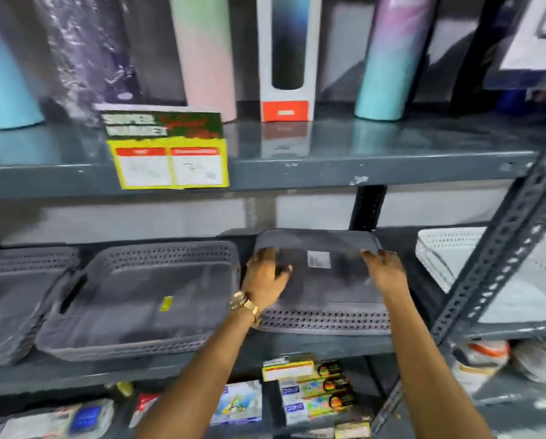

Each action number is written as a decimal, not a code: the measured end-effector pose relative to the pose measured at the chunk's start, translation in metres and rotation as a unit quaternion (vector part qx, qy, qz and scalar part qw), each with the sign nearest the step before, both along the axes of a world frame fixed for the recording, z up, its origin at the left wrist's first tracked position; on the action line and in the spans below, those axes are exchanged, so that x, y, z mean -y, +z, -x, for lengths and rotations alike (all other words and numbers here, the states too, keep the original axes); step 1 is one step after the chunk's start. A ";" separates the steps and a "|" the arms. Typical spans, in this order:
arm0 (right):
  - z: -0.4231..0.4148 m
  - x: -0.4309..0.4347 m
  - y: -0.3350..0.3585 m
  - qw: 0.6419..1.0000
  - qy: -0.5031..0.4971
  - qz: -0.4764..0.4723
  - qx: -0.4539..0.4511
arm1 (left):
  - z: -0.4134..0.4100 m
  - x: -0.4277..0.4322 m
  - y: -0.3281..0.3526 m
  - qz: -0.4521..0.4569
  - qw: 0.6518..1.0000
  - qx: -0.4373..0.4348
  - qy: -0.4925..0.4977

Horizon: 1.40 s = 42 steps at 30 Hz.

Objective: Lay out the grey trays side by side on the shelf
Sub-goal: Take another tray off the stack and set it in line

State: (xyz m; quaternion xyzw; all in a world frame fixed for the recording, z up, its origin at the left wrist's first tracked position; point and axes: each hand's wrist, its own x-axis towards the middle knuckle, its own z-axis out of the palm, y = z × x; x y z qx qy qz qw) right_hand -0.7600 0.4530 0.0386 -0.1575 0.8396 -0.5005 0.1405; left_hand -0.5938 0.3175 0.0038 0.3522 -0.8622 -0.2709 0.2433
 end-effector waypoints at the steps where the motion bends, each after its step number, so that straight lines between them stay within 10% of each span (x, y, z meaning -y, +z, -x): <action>1: 0.026 0.001 -0.008 0.999 -0.006 -0.045 0.016 | 0.015 0.005 -0.002 0.003 0.998 0.056 0.026; 6: 0.072 -0.001 -0.019 0.990 0.007 -0.022 0.136 | 0.050 0.019 -0.004 -0.138 0.973 0.101 0.156; 11: 0.091 0.007 -0.012 0.992 0.056 0.037 0.102 | 0.068 -0.008 0.029 -0.056 0.971 -0.096 0.211; 20: 0.101 -0.003 0.025 0.963 -0.057 0.220 0.141 | 0.062 -0.013 0.049 -0.124 0.855 -0.418 0.281; 32: 0.065 -0.035 -0.077 0.942 -0.133 0.201 0.235 | 0.008 -0.062 -0.036 -0.148 0.896 -0.281 0.309; 42: 0.012 -0.048 -0.077 0.993 -0.120 -0.014 -0.007 | -0.032 -0.065 -0.048 0.005 0.969 -0.112 0.218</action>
